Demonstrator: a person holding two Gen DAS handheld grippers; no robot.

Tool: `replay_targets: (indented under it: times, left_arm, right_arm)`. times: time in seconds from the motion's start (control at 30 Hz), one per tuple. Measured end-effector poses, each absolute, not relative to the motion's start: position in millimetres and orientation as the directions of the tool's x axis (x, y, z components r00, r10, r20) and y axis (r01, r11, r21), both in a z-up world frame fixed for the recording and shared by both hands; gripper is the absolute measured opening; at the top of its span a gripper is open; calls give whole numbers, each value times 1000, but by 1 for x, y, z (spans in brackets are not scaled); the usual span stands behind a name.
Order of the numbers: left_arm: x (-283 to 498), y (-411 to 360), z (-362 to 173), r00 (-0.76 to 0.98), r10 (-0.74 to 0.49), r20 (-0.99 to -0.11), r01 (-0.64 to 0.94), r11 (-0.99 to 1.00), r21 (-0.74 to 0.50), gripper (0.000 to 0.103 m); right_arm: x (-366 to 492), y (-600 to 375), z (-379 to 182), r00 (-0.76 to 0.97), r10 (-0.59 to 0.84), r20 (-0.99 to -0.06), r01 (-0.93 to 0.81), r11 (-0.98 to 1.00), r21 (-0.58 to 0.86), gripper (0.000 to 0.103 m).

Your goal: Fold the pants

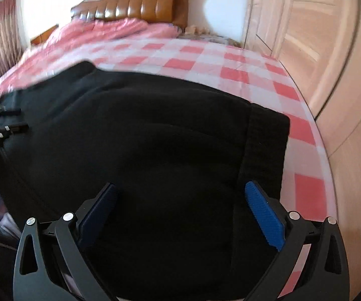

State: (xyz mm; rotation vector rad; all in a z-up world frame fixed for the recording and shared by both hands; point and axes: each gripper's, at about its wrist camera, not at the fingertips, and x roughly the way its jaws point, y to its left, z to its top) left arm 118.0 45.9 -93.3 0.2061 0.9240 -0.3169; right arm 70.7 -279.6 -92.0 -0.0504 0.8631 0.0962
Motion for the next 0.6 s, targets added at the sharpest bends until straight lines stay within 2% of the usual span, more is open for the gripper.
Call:
replay_targets:
  times: [0.1, 0.2, 0.33, 0.43, 0.53, 0.6]
  left_arm:
    - [110, 42, -94, 573, -161, -803, 344, 937, 57, 102]
    - [108, 44, -96, 586, -175, -791, 333, 942, 39, 102]
    - [107, 42, -96, 600, -173, -781, 327, 944, 42, 102]
    - [109, 43, -96, 601, -178, -779, 331, 943, 40, 102]
    - [108, 44, -96, 600, -180, -780, 332, 943, 38, 102]
    - [109, 42, -93, 598, -147, -788, 302, 952, 51, 102]
  right_arm:
    - [62, -279, -80, 669, -12, -743, -24, 999, -38, 98]
    - [48, -262, -64, 717, 51, -696, -84, 996, -14, 98]
    - [55, -247, -88, 646, 0, -763, -103, 991, -87, 99]
    - [52, -255, -95, 655, 27, -755, -89, 995, -41, 99]
    - [50, -253, -96, 656, 14, -754, -82, 995, -54, 99]
    - [48, -254, -97, 662, 15, -749, -76, 996, -47, 99]
